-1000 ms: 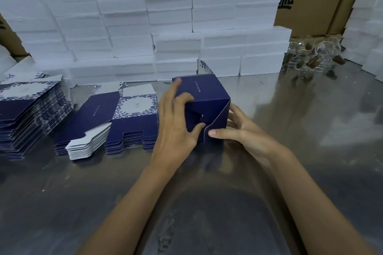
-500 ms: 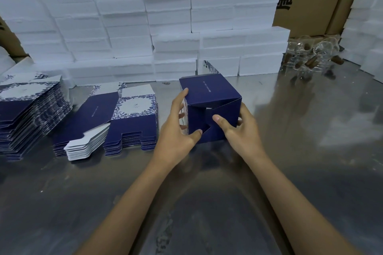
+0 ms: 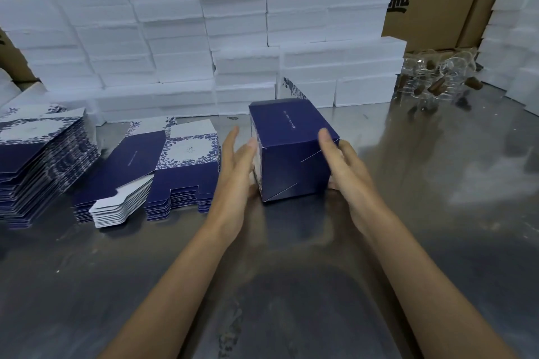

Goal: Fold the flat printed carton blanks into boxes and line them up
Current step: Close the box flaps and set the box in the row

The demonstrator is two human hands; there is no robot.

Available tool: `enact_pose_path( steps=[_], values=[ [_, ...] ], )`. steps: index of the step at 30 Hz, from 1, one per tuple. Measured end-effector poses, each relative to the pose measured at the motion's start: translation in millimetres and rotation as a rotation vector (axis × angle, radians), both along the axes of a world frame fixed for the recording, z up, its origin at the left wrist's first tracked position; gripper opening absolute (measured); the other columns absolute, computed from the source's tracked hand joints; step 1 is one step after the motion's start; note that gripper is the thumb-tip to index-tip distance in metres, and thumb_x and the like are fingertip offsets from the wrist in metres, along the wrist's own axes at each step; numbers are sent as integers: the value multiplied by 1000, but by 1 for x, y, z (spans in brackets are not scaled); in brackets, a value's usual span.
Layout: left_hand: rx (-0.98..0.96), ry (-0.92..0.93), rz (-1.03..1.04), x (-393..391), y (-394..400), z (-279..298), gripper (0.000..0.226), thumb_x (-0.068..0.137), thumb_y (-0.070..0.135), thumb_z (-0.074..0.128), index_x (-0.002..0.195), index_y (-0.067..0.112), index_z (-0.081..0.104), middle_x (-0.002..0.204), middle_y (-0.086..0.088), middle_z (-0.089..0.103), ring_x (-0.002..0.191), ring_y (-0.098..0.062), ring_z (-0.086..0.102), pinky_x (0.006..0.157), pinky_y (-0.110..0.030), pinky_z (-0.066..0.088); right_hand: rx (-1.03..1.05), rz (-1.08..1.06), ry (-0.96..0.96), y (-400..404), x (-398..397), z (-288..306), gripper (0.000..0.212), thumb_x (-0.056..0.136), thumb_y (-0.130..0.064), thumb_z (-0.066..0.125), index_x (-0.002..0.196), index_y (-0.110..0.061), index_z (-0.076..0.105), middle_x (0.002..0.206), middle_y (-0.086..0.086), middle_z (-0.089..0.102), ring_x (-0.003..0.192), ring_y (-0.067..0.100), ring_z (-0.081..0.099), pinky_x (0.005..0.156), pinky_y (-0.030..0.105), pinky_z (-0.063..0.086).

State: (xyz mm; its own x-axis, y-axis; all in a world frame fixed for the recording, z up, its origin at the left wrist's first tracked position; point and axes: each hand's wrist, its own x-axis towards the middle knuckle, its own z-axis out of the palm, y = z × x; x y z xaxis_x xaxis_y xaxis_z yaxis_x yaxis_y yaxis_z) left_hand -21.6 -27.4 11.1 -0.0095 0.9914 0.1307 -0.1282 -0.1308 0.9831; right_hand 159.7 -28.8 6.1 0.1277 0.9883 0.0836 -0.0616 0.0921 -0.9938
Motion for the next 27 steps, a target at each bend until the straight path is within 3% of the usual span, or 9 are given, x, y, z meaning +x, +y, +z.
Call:
enact_pose_path(
  steps=[4, 7, 11, 14, 16, 18, 21, 24, 27],
  values=[
    [122, 26, 92, -1, -1, -2, 81, 68, 63, 77, 137, 63, 35, 136, 23, 48, 127, 4, 50, 108, -36, 42, -8, 1, 136, 4, 5, 1, 38, 77, -63, 69, 105, -37, 67, 102, -14, 76, 102, 16, 72, 84, 36, 56],
    [178, 12, 120, -4, -1, -1, 90, 64, 57, 78, 142, 58, 33, 144, 19, 43, 133, 1, 44, 102, -29, 38, 52, -60, 125, 8, 11, 2, 32, 78, -34, 60, 108, -39, 68, 110, -15, 72, 107, 8, 66, 89, 32, 48],
    [140, -139, 107, -8, 6, 6, 66, 71, 55, 65, 135, 45, 48, 111, 10, 66, 103, -6, 61, 86, -31, 45, 130, -191, -19, 4, 10, 2, 38, 93, -10, 59, 108, -44, 69, 121, -17, 65, 105, -5, 61, 76, 8, 45],
    [113, -56, 90, -5, 4, 10, 47, 81, 60, 51, 124, 47, 61, 109, 7, 70, 100, -7, 63, 80, -30, 50, 110, -209, -23, 0, 4, 8, 15, 96, -51, 59, 104, -42, 69, 105, -23, 73, 104, 1, 66, 83, 12, 49],
    [115, 17, 84, -1, 1, 12, 38, 89, 57, 42, 120, 50, 64, 115, 7, 68, 100, -6, 62, 82, -33, 50, 50, -119, 10, -5, 0, 13, 53, 73, -85, 53, 103, -45, 68, 109, -22, 74, 106, 0, 68, 95, 26, 50],
    [122, 73, 83, 3, -3, 15, 34, 94, 57, 38, 116, 55, 63, 109, 17, 69, 97, -1, 63, 81, -30, 51, 33, -40, 5, -7, -3, 15, 77, 59, -97, 53, 114, -44, 65, 120, -20, 70, 115, 5, 65, 106, 35, 47],
    [128, 129, 117, 7, -9, 16, 26, 96, 56, 44, 115, 47, 60, 119, 12, 66, 107, -6, 63, 86, -32, 52, 45, -25, -3, -7, -6, 12, 65, 64, -83, 65, 116, -44, 62, 110, -23, 72, 105, -3, 67, 100, 29, 52],
    [53, 106, 164, 8, -12, 21, 25, 90, 55, 57, 108, 38, 58, 120, 5, 62, 108, -12, 59, 87, -38, 51, 65, -28, 57, -4, -9, 8, 24, 81, -57, 71, 99, -49, 59, 82, -41, 67, 79, -18, 64, 65, 6, 49],
    [-24, 104, 168, 10, -14, 31, 44, 74, 49, 62, 112, 26, 59, 111, 6, 61, 98, -11, 59, 94, -43, 50, 90, -2, 110, -4, -12, 10, 46, 73, -53, 72, 116, -39, 64, 91, -25, 74, 82, -5, 71, 60, 9, 50]
  ],
)
